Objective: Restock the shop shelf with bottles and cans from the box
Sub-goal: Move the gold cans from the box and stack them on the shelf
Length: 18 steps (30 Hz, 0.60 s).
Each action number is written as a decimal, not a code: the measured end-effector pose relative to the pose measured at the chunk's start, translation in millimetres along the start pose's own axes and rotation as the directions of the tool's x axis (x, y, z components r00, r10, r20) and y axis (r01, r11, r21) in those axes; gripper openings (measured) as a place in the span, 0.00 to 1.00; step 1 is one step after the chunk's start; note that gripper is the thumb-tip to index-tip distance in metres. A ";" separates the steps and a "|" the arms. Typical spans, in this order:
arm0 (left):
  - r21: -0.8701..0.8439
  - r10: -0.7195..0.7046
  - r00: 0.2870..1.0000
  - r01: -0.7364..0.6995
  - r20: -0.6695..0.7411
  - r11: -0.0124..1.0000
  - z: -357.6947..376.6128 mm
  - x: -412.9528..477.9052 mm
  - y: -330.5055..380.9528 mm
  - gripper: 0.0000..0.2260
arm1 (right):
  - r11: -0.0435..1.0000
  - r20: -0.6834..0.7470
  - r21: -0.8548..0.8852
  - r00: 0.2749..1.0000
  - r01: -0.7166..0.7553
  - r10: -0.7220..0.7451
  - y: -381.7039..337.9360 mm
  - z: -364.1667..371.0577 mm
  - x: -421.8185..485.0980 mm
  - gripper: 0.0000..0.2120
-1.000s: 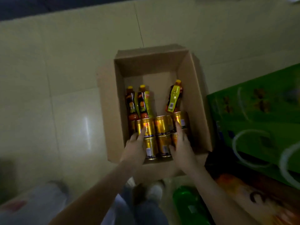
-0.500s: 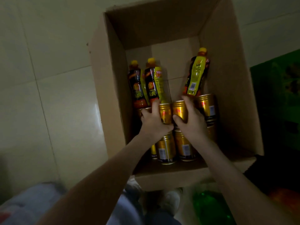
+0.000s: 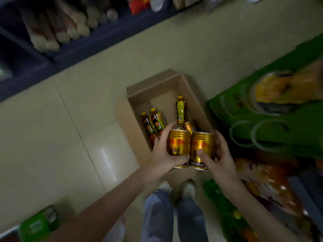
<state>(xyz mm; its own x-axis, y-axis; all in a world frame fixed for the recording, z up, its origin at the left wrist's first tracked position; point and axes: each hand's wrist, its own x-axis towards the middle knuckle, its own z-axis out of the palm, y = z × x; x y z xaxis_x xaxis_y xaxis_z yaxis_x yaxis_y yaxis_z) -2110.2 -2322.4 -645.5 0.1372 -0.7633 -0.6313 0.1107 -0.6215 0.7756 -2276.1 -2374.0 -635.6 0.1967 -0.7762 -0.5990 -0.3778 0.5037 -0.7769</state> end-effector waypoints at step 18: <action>0.130 0.091 0.477 -0.410 0.874 0.903 203.4 -319.6 208.6 0.30 | 0.922 -0.529 0.270 0.843 0.276 -0.097 -79.0 -195.3 -430.3 0.46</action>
<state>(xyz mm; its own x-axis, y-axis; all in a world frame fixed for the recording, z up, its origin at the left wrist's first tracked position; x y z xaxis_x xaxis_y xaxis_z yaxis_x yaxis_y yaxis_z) -2331.2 -2244.0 -282.1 -0.7850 -0.5747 -0.2310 -0.0840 -0.2707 0.9590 -2507.6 -2153.8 -278.6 -0.2758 -0.9040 -0.3266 -0.0498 0.3528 -0.9344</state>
